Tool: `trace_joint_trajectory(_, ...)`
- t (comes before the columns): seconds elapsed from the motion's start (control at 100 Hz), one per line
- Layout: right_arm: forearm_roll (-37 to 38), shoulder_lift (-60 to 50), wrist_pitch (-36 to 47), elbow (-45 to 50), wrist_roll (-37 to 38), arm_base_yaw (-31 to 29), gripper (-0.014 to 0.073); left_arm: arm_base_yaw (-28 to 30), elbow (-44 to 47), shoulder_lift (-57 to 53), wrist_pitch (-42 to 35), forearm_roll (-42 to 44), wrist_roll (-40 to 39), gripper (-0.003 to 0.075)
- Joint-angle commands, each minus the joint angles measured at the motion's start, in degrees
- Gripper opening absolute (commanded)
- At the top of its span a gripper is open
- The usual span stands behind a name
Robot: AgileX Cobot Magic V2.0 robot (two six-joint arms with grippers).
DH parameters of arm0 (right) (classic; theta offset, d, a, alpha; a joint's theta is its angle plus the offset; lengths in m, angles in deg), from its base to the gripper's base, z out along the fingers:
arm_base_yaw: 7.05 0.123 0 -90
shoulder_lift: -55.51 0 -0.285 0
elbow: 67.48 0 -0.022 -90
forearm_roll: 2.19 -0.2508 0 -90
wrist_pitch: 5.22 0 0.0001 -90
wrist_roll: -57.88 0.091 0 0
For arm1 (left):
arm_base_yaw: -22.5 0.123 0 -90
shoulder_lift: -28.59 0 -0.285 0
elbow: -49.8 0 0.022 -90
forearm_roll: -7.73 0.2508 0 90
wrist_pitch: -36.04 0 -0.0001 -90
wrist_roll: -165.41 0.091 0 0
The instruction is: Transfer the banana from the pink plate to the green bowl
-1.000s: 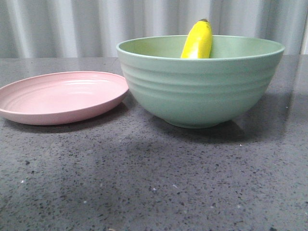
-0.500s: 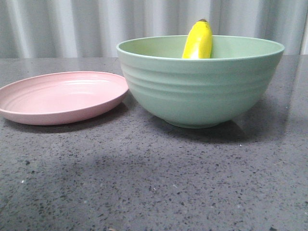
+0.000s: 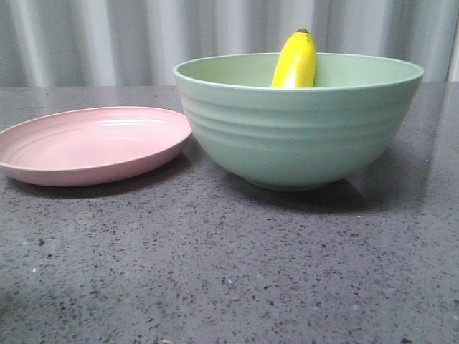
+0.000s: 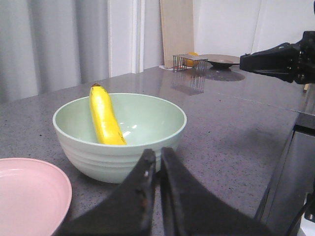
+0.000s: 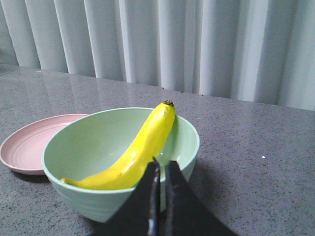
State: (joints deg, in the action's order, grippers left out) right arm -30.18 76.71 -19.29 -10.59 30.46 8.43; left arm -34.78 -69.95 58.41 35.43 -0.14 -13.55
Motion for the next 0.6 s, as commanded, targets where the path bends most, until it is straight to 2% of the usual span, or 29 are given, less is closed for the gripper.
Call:
trace_joint_trajectory(0.0,-0.7,-1.7,4.7,-0.2,-0.6,-0.2,-0.0065,-0.2,-0.5,-1.2,-5.0,-0.2,-0.2,-0.0020)
trace_joint_trajectory(0.59,-0.7,-2.2,4.4,0.1,-0.6,-0.2,-0.0065,-0.2,0.2,-1.4,-5.0,-0.2,-0.2,-0.0020)
